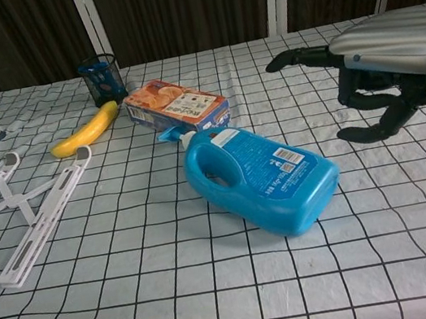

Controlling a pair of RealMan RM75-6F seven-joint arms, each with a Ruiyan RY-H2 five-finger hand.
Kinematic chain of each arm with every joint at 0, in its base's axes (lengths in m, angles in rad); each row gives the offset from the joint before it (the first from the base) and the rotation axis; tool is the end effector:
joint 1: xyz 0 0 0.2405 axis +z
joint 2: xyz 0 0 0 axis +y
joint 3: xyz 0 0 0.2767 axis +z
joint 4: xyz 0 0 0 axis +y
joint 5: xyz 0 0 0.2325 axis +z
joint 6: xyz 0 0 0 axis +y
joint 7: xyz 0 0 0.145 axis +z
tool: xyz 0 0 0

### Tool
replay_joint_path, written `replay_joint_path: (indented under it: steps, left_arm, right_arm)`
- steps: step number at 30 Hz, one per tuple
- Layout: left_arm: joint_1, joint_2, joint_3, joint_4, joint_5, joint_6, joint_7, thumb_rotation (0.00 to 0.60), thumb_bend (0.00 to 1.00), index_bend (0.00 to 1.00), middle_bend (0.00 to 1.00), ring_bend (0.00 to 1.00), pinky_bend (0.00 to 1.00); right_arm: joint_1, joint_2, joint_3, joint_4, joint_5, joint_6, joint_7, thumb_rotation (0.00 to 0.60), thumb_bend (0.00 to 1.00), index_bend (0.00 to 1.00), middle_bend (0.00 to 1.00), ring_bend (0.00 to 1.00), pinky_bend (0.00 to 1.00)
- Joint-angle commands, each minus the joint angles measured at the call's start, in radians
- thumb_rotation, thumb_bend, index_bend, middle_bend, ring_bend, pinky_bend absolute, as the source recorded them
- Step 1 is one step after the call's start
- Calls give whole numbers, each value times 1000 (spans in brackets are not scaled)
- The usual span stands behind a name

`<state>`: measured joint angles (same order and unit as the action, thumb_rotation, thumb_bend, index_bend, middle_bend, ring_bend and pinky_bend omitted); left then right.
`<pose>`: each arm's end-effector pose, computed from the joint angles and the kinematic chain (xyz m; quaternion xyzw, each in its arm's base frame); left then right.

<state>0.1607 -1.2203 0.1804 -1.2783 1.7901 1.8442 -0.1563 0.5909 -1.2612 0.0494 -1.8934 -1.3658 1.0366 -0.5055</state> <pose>-0.3701 0.0406 0.1426 -0.6358 -0.3623 -0.4026 0.5500 -0.1588 -0.2713 0.0243 0.8090 -0.2847 0.3512 0.3756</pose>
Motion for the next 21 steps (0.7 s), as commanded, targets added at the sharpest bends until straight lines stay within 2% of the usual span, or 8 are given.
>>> replay_joint_path:
  steps: [1, 6, 16, 17, 18, 19, 20, 21]
  left_arm:
    - [21, -45, -4, 48, -12, 0, -28, 600, 455, 0, 0, 0, 0]
    - [17, -52, -5, 47, -8, -19, -18, 600, 455, 0, 0, 0, 0]
    - [10, -43, -6, 20, -1, -38, 5, 600, 455, 0, 0, 0, 0]
    - [9, -41, -7, 16, 0, -39, 7, 600, 455, 0, 0, 0, 0]
    - [8, -40, -8, 12, 1, -40, 9, 600, 455, 0, 0, 0, 0]
    - [7, -37, -9, 8, 2, -40, 10, 600, 455, 0, 0, 0, 0]
    - [6, -34, -10, 3, 4, -39, 12, 600, 455, 0, 0, 0, 0]
    - [3, -32, -11, -2, 7, -39, 13, 600, 455, 0, 0, 0, 0]
  right_arm:
    - [32, -15, -23, 59, 49, -99, 4, 600, 294, 0, 949, 1000, 1000]
    - [60, -71, -29, 96, 95, -145, -40, 600, 302, 0, 954, 1000, 1000]
    - [57, -62, -32, 75, 85, -122, -22, 600, 302, 0, 953, 1000, 1000]
    - [44, -45, -37, 59, 53, -102, 8, 600, 302, 0, 915, 979, 998]
    - [31, -29, -45, 46, 25, -80, 29, 600, 302, 0, 831, 919, 969]
    - [13, -11, -55, 32, -5, -50, 44, 600, 302, 0, 666, 789, 888]
    - [-19, 18, -76, 11, -49, 2, 52, 600, 302, 0, 447, 606, 778]
    - [-50, 45, -97, -8, -78, 48, 44, 600, 302, 0, 300, 469, 710]
